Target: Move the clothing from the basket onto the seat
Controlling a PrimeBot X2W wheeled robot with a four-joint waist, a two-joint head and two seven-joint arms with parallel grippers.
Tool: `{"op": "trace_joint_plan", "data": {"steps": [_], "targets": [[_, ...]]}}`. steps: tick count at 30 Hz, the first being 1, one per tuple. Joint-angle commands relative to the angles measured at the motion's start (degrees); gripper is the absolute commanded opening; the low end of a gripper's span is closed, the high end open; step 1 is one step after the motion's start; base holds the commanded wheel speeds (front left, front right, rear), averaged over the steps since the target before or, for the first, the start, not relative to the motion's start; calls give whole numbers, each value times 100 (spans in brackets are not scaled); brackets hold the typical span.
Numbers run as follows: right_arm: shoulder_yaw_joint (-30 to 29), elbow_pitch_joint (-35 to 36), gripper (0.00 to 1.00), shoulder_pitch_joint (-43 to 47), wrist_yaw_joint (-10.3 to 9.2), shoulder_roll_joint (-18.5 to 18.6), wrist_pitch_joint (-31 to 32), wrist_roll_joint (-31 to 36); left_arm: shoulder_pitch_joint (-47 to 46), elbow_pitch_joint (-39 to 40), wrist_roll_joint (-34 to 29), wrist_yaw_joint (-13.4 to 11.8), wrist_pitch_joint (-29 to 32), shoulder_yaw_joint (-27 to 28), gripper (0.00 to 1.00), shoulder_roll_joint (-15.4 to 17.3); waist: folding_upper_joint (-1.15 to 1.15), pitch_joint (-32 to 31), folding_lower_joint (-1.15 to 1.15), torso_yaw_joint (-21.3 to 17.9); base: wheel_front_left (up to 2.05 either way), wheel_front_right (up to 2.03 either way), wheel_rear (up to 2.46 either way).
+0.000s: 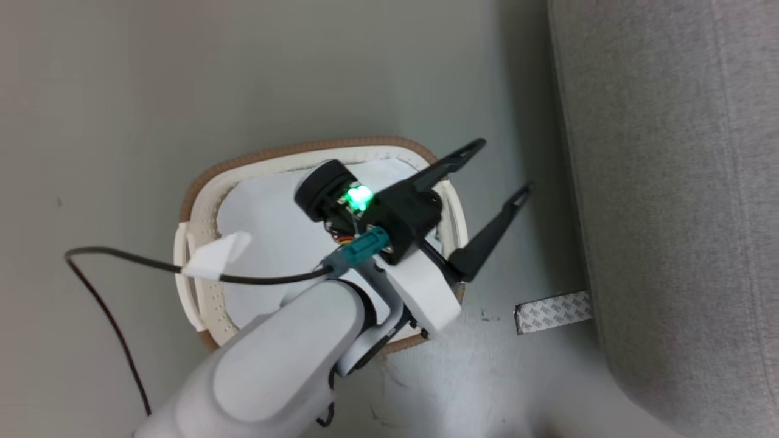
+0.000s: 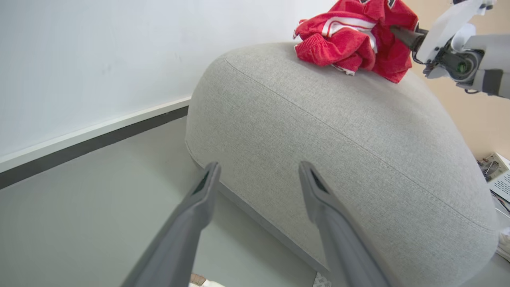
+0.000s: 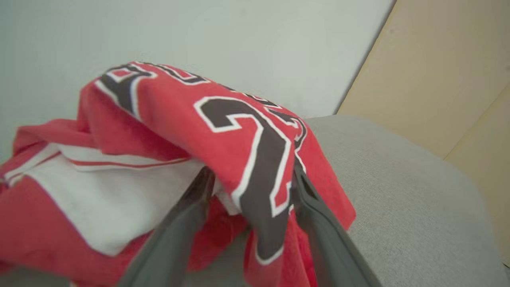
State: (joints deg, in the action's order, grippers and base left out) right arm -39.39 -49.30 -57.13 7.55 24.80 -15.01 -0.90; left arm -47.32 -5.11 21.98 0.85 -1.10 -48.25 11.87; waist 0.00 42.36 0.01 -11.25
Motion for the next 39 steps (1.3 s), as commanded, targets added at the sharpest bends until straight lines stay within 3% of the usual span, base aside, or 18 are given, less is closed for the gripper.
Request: {"op": "trace_joint_plan", "data": {"steps": [1,10,16,21,29,39], "targets": [[117,166,100,169,-13,-127,-15,94,91,-28,29,-35,-55,61,100,79,0,-162,-1,-64,0,0,0],[913,1792,100,1590,-14,-812,-18,-345,634,-352,402,-466,-604,533,100,112,0,-1285,-1,-45,0,0,0],[1413,2959,100,2807,-14,-1175,-12,-554,1389,-843,739,-845,-1047,934,100,180,0,-2315,-1,231,0,0,0],[1650,3532,100,3817,-14,-1496,-12,-384,2169,-1217,1001,-1124,-1324,1295,100,188,0,-3127,-1,514,0,0,0],[2044,4092,100,5373,-14,-1941,-11,-46,3541,-1357,830,-1180,-1403,1902,100,116,0,-4193,-1,974,0,0,0],[2407,4075,100,6287,-14,-2192,-12,14,4558,-1197,-47,-933,-1404,2810,100,-148,0,-4611,-1,1189,0,0,0]]}}
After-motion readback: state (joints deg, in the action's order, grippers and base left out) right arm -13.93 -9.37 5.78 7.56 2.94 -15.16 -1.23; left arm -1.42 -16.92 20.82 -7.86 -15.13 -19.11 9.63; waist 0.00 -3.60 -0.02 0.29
